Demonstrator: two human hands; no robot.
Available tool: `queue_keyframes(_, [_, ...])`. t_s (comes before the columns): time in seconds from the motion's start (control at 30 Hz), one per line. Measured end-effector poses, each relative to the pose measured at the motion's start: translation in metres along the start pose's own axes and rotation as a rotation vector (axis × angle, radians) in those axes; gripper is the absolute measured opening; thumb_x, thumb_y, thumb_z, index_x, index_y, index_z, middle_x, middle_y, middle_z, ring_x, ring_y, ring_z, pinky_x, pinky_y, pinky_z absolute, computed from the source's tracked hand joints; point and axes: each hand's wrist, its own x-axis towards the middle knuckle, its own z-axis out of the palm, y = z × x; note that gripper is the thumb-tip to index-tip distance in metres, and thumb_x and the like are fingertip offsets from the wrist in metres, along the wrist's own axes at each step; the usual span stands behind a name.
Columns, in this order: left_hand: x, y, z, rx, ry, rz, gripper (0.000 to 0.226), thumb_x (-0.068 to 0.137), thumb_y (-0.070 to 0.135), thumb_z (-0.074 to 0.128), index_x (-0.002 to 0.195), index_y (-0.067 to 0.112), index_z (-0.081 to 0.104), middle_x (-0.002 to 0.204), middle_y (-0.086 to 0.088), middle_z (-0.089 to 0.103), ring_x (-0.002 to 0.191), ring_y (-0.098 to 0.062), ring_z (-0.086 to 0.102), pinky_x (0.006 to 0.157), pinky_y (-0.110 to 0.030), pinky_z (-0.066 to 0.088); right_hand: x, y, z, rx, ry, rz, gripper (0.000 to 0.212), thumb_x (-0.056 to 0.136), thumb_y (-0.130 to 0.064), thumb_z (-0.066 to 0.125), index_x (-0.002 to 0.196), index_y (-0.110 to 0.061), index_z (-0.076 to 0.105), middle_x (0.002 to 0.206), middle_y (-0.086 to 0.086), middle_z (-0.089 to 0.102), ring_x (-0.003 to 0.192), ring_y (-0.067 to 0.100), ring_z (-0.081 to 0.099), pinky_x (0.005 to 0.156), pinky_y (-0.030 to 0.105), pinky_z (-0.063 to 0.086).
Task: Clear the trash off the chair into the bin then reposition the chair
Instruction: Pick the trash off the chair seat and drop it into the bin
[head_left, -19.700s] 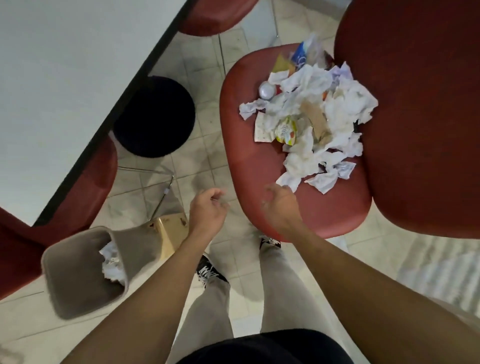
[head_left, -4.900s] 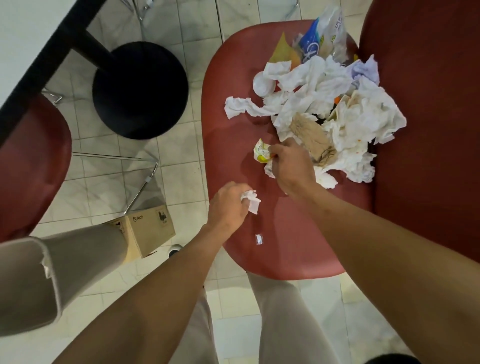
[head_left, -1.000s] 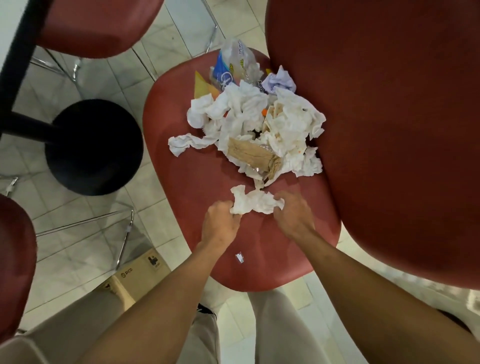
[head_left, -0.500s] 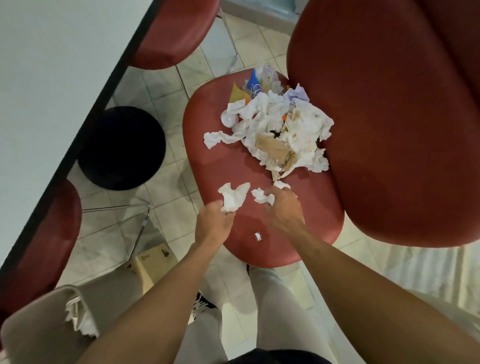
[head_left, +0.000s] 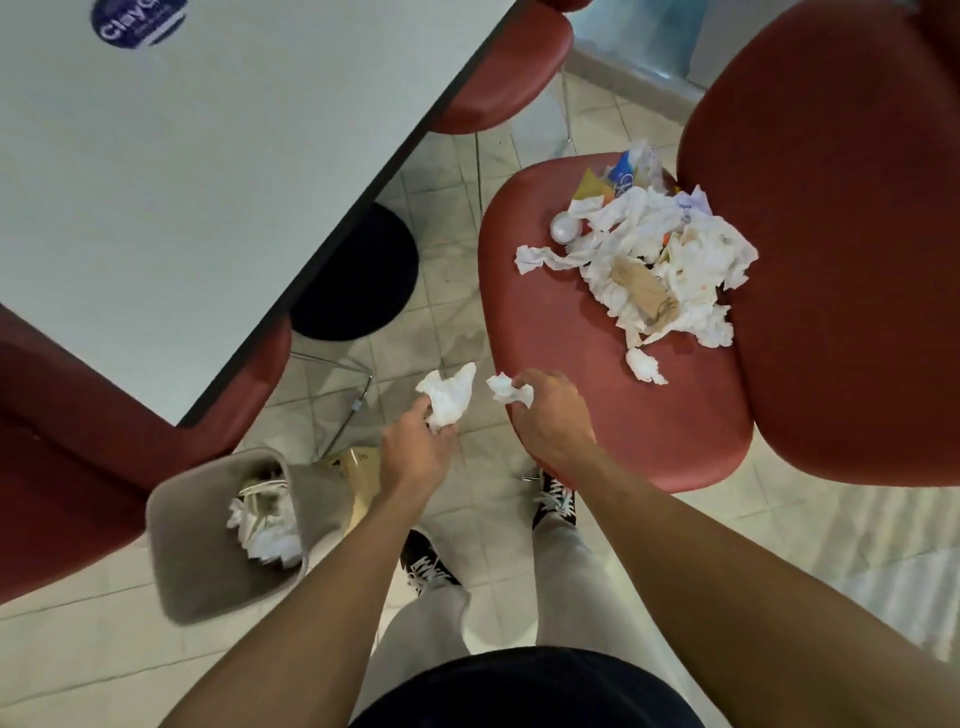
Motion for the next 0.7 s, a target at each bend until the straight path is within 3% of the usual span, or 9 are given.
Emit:
queue_keyframes(0.27, [-0.031, -0.093, -0.053, -0.079, 0.137, -0.151, 0.016, 0.082, 0.023, 0.066, 0.097, 0.02, 0.063, 0.079, 0.002, 0.063, 0.073, -0.022, 0.058, 0.065, -0.028, 0.043, -0.033, -0.064, 0.062, -0.073, -0.145, -0.149, 0.035, 0.089, -0.013, 0.052, 0.122, -0.023, 0.057, 0.117, 0.005, 0.052, 0.088, 0.02, 0.054, 0.072, 0.028, 0.042])
queue_keyframes(0.43, [-0.05, -0.154, -0.082, -0.135, 0.188, -0.253, 0.02, 0.082, 0.024, 0.066, 0.1, 0.019, 0.064, 0.08, 0.0, 0.066, 0.079, -0.026, 0.063, 0.066, -0.028, 0.044, -0.055, -0.105, 0.105, -0.13, -0.198, -0.246, 0.032, 0.091, -0.019, 0.054, 0.123, -0.023, 0.056, 0.12, 0.007, 0.055, 0.099, 0.025, 0.058, 0.081, 0.033, 0.048])
queue_keyframes(0.6, [-0.063, -0.197, -0.107, -0.13, 0.3, -0.458, 0.039, 0.081, 0.031, 0.068, 0.118, 0.022, 0.063, 0.107, -0.007, 0.068, 0.101, -0.032, 0.06, 0.076, -0.033, 0.045, -0.073, -0.142, 0.144, -0.197, -0.261, -0.318, 0.032, 0.092, -0.023, 0.055, 0.124, -0.024, 0.055, 0.125, 0.007, 0.055, 0.104, 0.026, 0.058, 0.085, 0.034, 0.048])
queue_keyframes(0.7, [-0.068, -0.219, -0.115, -0.125, 0.328, -0.476, 0.038, 0.079, 0.034, 0.068, 0.114, 0.019, 0.065, 0.103, -0.009, 0.07, 0.098, -0.033, 0.061, 0.076, -0.035, 0.047, -0.083, -0.161, 0.163, -0.214, -0.291, -0.363, 0.034, 0.091, -0.024, 0.055, 0.125, -0.023, 0.055, 0.127, 0.008, 0.055, 0.107, 0.027, 0.057, 0.088, 0.036, 0.048])
